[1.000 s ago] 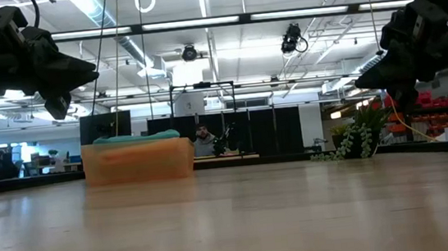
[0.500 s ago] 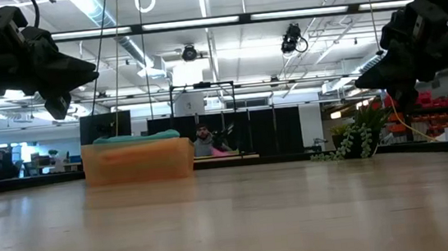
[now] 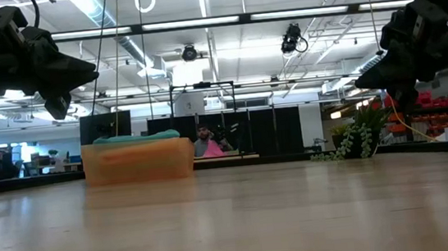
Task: Fold microfiber towels
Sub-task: Return to Home Position
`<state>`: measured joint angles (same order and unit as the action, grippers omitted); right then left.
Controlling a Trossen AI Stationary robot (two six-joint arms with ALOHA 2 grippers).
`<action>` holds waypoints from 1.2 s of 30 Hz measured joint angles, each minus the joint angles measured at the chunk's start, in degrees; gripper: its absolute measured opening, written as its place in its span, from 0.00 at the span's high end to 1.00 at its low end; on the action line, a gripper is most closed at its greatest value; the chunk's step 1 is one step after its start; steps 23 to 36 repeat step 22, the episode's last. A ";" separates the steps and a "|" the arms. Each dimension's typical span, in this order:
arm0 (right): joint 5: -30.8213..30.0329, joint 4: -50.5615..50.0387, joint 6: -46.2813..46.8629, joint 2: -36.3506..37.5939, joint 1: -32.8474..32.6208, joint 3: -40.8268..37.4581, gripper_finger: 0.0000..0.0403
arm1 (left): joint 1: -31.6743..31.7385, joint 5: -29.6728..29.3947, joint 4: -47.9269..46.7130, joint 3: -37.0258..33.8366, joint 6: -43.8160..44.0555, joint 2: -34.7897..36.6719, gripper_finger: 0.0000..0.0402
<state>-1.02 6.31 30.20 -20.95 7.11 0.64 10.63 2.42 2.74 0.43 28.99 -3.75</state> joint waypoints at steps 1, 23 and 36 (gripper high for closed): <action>0.00 0.01 0.00 -0.02 0.00 -0.01 0.96 | 0.01 0.00 0.00 0.00 0.00 0.01 0.82; 0.00 0.00 0.01 -0.01 0.00 -0.01 0.96 | 0.01 0.00 0.00 0.00 0.00 0.01 0.82; 0.00 0.00 0.01 -0.01 0.00 -0.01 0.96 | 0.01 0.00 0.00 0.00 0.00 0.01 0.82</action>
